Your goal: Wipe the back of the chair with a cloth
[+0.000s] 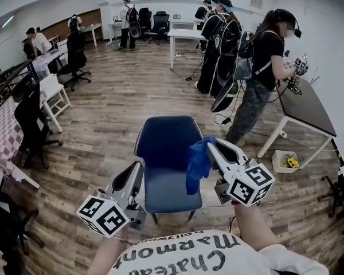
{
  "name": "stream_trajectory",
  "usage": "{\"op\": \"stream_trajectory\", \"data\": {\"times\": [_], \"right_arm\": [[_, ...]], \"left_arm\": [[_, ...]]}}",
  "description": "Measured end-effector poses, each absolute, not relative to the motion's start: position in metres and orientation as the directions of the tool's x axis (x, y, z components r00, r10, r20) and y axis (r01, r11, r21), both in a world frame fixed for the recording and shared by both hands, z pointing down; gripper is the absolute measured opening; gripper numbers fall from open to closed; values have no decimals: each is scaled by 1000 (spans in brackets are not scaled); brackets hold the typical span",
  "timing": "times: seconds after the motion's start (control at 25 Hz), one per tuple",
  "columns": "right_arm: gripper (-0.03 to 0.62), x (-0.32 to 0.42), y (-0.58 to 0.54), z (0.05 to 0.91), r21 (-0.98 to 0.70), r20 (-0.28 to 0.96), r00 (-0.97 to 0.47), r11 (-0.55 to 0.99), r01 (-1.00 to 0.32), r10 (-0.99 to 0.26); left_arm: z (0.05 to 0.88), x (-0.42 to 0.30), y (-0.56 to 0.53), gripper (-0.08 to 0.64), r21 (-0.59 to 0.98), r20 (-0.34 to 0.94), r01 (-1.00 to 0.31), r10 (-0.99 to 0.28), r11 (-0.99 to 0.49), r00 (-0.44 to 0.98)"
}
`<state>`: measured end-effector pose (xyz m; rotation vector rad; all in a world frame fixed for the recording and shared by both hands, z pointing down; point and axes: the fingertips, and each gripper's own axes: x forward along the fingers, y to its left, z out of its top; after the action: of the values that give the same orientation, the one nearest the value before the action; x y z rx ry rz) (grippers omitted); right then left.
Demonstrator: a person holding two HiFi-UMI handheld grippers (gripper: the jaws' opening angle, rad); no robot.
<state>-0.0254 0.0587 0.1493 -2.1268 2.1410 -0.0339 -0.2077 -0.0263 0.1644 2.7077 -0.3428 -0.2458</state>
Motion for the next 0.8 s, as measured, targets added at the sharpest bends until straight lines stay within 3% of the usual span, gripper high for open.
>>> {"op": "stream_trajectory", "data": {"times": [0.8], "right_arm": [[69, -33, 55, 141, -89, -94, -51, 59, -994, -994]], "left_arm": [[162, -202, -29, 8, 399, -126, -200, -270, -895, 955]]}}
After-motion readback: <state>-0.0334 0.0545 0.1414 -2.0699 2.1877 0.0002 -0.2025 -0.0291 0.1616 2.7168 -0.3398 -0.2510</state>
